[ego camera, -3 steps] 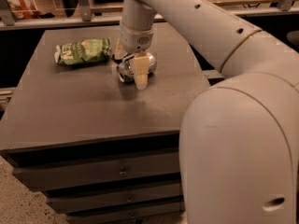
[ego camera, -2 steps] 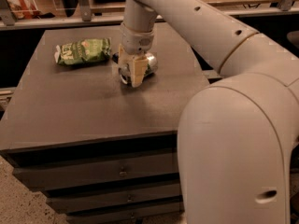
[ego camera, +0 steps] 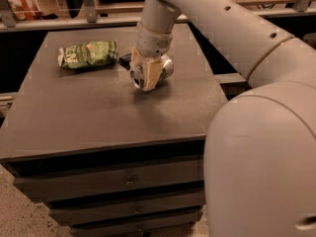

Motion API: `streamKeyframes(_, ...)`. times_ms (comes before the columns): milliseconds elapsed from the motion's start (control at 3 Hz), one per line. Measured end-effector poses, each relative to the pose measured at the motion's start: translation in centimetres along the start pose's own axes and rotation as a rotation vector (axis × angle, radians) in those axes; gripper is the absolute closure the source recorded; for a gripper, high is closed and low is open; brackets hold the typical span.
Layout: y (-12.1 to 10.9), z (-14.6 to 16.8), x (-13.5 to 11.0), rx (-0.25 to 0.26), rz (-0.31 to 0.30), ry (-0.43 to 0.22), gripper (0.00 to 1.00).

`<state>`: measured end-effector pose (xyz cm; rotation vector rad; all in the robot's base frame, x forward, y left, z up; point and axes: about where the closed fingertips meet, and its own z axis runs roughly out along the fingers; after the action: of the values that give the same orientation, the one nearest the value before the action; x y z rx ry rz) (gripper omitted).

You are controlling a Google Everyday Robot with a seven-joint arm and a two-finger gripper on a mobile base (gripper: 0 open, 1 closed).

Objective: Place 7up can upright

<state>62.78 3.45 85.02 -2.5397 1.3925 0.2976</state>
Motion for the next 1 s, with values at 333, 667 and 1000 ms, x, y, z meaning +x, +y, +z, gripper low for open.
streamKeyframes(333,1.3,-5.4,-2.4,0.117,0.044,-0.118,1.00)
streamKeyframes(667,2.3,-9.1,-4.1,0.183,0.151,-0.286,1.00)
streamKeyframes(1000,3.2,-12.3,-5.9,0.248,0.361,-0.575,1.00)
